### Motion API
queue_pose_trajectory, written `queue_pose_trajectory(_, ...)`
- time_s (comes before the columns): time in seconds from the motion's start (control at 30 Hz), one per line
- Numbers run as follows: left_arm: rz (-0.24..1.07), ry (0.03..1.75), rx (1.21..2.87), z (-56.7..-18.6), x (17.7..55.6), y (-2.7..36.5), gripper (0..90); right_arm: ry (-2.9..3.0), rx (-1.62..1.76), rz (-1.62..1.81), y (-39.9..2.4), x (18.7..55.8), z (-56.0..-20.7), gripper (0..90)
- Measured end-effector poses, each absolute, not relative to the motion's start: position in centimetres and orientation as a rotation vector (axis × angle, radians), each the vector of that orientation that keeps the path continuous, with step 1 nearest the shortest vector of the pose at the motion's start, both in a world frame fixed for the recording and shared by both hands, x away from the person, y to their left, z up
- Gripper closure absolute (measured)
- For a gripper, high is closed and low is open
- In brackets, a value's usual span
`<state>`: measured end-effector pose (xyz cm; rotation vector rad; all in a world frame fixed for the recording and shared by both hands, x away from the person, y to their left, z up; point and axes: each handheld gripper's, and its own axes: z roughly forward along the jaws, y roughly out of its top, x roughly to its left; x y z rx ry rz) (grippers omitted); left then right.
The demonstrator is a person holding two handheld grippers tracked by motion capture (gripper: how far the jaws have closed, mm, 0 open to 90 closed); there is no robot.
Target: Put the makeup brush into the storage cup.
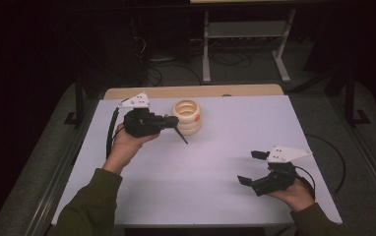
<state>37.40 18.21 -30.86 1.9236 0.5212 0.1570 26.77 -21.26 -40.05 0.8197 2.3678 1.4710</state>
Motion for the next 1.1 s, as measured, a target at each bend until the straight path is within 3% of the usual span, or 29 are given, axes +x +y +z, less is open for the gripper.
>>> queue_pose_trajectory(1.1,0.235,0.606,1.868,-28.9,43.2,17.9,83.6,2.263,0.900,1.509,-22.8,26.4,-40.9,0.6)
